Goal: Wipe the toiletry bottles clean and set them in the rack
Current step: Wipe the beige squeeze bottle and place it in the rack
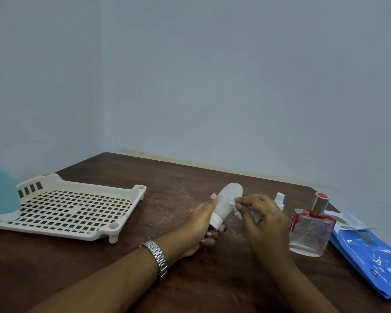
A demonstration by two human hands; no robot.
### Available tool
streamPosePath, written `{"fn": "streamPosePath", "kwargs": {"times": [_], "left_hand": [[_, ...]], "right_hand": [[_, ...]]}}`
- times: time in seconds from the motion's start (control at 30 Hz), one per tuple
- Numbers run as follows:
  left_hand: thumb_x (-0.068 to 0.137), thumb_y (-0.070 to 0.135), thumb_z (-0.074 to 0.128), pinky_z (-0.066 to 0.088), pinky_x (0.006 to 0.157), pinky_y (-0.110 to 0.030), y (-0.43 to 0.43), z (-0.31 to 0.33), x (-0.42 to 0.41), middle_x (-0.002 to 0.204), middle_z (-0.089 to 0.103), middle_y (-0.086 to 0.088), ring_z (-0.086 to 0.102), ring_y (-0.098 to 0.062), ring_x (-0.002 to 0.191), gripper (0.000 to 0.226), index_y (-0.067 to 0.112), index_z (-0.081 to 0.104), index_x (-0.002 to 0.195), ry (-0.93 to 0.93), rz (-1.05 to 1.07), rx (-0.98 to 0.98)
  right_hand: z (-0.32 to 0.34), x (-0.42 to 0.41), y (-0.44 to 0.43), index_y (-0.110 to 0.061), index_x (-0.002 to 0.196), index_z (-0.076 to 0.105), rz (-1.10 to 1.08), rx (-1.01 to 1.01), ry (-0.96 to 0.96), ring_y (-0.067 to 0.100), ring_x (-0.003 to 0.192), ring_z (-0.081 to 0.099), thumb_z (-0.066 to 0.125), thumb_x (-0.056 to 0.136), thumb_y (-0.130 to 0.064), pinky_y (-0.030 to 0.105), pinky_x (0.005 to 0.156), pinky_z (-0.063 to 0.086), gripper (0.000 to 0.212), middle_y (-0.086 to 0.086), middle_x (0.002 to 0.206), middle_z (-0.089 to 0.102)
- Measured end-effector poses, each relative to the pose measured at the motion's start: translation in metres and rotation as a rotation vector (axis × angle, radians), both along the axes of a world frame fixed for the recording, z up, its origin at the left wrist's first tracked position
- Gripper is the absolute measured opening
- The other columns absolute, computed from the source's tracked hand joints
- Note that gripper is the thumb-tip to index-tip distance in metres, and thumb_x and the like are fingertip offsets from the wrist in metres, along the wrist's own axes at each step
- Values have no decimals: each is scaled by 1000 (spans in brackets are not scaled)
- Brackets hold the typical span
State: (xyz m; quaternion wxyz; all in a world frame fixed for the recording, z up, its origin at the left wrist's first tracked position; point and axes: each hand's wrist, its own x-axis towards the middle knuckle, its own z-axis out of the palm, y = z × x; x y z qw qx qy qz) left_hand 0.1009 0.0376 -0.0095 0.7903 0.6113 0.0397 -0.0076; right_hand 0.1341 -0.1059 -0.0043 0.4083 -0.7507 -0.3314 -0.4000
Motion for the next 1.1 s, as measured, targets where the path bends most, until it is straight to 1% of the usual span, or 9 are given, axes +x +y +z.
{"fn": "streamPosePath", "kwargs": {"times": [0.1,0.2,0.4,0.53,0.73,0.87,0.93,1.0,1.1], "left_hand": [[99,52,31,21,32,-13,0,0,1,56,49,-3,26,-6,37,48,11,45,121,2,-18,41],[100,49,30,22,32,-14,-1,-1,-2,56,50,-3,28,-7,37,42,13,47,113,-38,-13,84],[103,41,28,44,42,-24,-2,-3,-5,64,57,-3,47,-13,46,39,12,54,103,-131,93,196],[103,41,27,36,38,-21,-7,-4,-6,58,52,-3,41,-11,40,38,13,52,97,-120,121,162],[103,41,27,29,35,-18,-6,-4,-5,57,48,-4,35,-9,37,32,17,46,112,-83,39,183],[103,44,27,30,36,-19,-5,-6,-5,61,48,-4,36,-7,39,30,23,47,109,-126,0,306],[102,46,28,31,37,-19,-2,-6,-3,61,49,-4,37,-7,40,32,24,48,113,-155,14,370],[101,46,29,33,38,-20,3,-7,-1,60,50,-3,38,-7,40,32,24,50,110,-185,42,422],[101,46,29,33,38,-21,9,-6,1,57,50,-1,38,-8,40,33,23,52,102,-211,100,403]], "right_hand": [[2,3,-4,-16,87,72,-22,58,16,-11,85,54,71,78,0,1,71,39,18,-11,82,60],[0,1,-4,-14,87,72,-30,54,14,-5,81,53,71,77,2,1,72,38,18,-9,83,61],[-10,-9,2,-12,88,73,-6,-179,-22,-4,80,50,73,73,6,-3,78,35,24,-2,85,65],[-10,-8,0,-12,86,72,5,-139,9,-7,73,50,73,73,4,-3,76,36,21,-3,85,65],[-4,9,-9,-12,83,71,-58,22,38,-3,73,53,71,75,4,0,72,37,18,-10,82,61],[-2,14,-14,-13,91,71,-10,139,124,1,89,58,68,79,1,2,77,41,19,-8,92,65],[-3,14,-14,-17,96,70,25,150,172,-2,92,58,67,81,-1,3,79,44,22,-9,94,67],[-4,12,-12,-23,97,69,44,151,189,-4,86,61,67,81,-3,4,79,45,25,-13,93,66],[-7,7,-8,-25,96,68,54,86,158,-10,87,59,69,80,-6,5,78,45,25,-19,92,64]]}}
